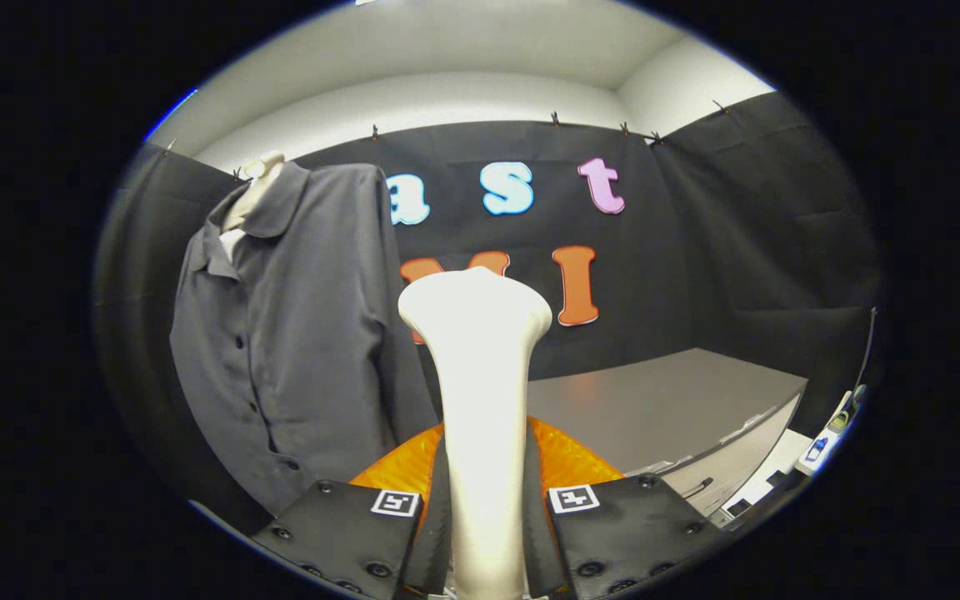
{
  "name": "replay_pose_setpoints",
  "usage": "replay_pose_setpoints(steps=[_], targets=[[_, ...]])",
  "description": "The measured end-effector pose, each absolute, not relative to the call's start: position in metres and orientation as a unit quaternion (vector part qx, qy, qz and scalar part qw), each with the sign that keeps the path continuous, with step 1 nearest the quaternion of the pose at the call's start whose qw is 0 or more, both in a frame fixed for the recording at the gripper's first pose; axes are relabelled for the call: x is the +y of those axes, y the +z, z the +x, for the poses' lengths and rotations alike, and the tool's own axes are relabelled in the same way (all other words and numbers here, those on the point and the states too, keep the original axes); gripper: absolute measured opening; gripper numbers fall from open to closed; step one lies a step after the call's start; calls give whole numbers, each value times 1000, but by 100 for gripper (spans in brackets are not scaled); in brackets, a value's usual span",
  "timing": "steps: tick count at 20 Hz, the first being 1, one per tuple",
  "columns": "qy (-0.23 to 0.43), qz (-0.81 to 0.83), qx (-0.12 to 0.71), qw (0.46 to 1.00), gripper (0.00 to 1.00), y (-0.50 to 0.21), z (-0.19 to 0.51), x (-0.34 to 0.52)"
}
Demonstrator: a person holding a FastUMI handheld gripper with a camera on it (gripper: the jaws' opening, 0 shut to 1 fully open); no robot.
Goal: Iron the clothes twice with a garment steamer, once on the left side and once on the right side.
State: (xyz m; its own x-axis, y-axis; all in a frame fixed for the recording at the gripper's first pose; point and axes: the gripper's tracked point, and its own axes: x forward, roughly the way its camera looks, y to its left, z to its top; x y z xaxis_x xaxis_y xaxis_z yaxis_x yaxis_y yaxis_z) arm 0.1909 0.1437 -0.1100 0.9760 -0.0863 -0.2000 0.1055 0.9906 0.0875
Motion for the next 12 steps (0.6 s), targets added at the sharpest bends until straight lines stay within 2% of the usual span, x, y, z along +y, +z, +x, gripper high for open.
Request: replay_pose_setpoints(steps=[5,12], targets=[[-9,52,42,998,42,-74,143,233],[38,44,38,998,42,-82,185,317]])
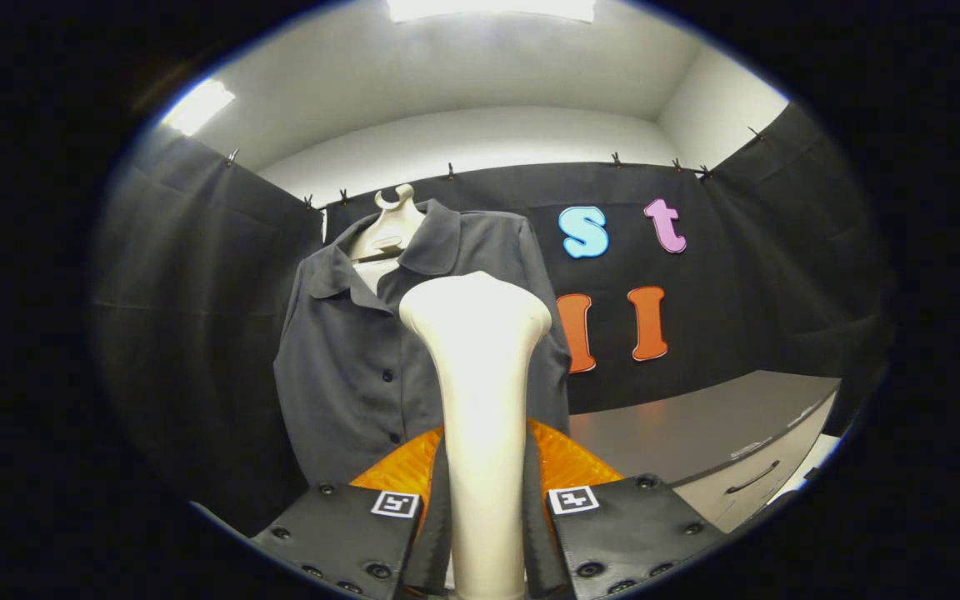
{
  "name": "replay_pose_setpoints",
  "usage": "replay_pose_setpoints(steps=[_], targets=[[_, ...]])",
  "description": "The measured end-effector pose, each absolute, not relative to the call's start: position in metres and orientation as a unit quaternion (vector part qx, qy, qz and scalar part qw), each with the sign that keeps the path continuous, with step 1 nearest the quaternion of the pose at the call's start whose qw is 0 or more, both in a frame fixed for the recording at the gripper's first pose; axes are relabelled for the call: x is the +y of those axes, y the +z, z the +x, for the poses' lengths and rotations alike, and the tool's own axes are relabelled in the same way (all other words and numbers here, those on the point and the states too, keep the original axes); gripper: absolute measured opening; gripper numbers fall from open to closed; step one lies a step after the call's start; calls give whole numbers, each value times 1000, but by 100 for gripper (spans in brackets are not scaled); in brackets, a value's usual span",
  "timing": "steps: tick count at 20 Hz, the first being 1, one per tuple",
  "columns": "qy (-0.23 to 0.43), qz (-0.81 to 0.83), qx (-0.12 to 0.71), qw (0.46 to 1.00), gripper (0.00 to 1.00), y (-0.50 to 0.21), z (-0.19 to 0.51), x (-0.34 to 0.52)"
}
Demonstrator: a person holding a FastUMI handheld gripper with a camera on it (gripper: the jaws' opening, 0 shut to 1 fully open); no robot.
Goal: Iron the clothes twice with a garment steamer, once on the left side and once on the right side.
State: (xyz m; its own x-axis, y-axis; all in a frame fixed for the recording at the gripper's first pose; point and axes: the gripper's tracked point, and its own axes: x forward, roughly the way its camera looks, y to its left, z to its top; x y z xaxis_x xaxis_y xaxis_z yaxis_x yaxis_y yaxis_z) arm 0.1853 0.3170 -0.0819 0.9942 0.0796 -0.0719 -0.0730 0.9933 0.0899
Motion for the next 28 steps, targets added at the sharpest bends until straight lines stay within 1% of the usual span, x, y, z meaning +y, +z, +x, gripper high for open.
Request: replay_pose_setpoints(steps=[4,9,16,19,28], targets=[[31,20,35,999,43,-86,219,335],[6,-11,25,1000,43,-89,245,339],[5,-12,56,998,43,-120,265,340],[5,-14,69,998,43,-136,266,341],[18,-17,110,994,43,-196,233,345]])
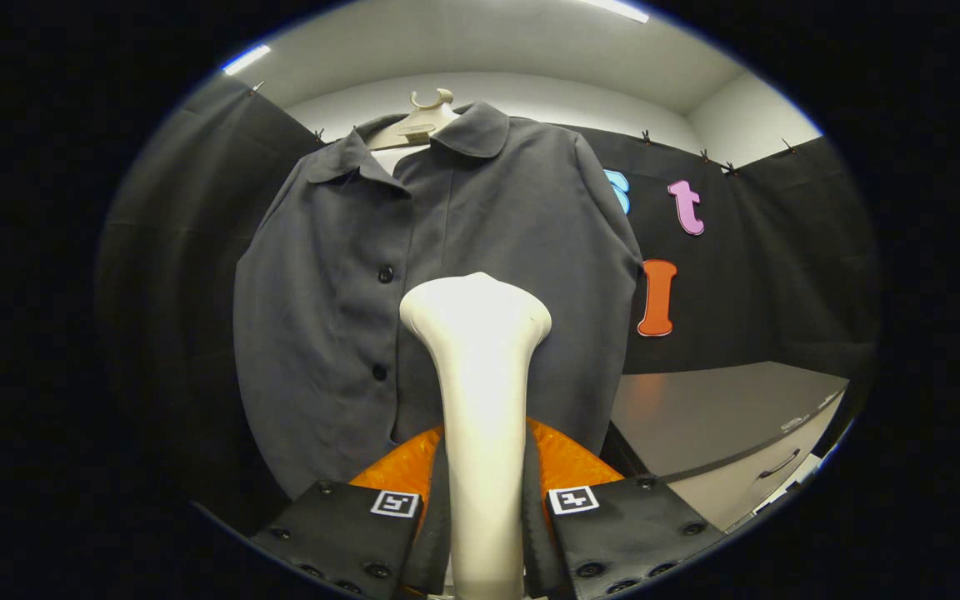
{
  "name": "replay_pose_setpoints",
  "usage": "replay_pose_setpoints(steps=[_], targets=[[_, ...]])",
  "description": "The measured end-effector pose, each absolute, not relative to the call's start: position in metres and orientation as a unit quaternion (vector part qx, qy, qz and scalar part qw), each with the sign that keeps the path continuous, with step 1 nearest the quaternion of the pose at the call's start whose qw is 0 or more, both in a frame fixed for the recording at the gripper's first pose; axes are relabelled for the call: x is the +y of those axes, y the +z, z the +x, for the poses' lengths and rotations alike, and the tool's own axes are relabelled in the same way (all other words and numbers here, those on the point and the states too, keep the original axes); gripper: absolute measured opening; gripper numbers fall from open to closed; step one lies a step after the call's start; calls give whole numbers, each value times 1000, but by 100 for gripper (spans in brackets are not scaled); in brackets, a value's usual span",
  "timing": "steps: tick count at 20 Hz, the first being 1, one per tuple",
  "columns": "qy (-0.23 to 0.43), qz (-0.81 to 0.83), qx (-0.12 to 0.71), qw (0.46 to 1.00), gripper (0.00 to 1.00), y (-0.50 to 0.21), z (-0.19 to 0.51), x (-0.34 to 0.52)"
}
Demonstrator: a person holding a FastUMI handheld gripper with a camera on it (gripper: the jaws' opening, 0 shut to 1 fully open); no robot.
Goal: Iron the clothes twice with a garment steamer, once on the left side and once on the right side.
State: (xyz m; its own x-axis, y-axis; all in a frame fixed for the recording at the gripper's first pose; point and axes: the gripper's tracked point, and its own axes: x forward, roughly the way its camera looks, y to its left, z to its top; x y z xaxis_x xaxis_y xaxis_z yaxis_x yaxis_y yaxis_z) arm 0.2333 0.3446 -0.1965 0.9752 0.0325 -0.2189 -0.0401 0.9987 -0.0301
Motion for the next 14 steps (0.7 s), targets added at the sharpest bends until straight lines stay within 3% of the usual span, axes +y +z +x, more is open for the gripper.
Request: replay_pose_setpoints(steps=[14], targets=[[-2,10,186,982,43,-292,181,325]])
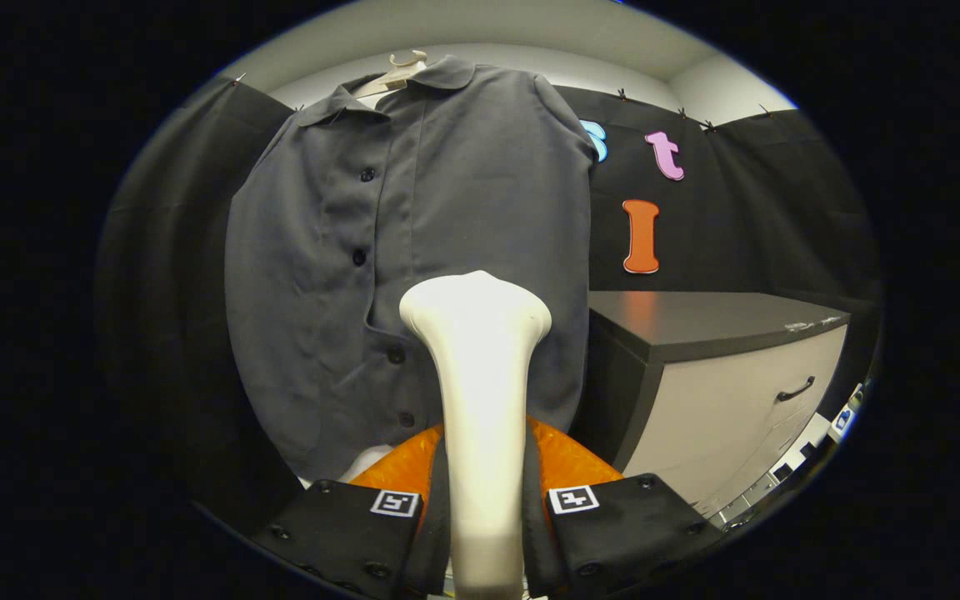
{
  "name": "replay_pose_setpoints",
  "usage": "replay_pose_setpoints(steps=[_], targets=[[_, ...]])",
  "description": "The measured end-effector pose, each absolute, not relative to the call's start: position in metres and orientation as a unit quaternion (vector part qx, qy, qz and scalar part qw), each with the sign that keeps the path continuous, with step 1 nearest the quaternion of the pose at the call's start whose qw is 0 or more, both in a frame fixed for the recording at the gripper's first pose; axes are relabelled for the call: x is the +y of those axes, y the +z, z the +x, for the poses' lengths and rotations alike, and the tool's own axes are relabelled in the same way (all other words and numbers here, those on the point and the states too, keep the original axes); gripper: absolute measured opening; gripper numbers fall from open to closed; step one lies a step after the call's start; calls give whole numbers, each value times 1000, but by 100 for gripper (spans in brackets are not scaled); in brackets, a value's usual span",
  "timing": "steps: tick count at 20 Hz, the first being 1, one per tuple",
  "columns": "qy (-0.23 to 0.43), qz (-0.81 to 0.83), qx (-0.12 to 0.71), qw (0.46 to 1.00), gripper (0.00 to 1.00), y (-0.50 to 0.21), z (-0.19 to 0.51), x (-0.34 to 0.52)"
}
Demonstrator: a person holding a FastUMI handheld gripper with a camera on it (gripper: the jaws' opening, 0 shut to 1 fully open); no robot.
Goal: Iron the clothes twice with a garment steamer, once on the left side and once on the right side.
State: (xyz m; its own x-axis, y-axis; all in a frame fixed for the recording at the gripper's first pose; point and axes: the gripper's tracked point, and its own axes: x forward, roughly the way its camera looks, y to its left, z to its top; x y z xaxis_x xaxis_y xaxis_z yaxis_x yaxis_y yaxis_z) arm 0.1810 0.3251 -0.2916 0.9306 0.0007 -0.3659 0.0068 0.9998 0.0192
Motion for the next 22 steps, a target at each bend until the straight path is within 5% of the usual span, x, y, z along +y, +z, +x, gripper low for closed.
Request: replay_pose_setpoints(steps=[13,22], targets=[[-4,20,247,969,43,-371,134,324],[21,24,156,987,43,-244,158,345]])
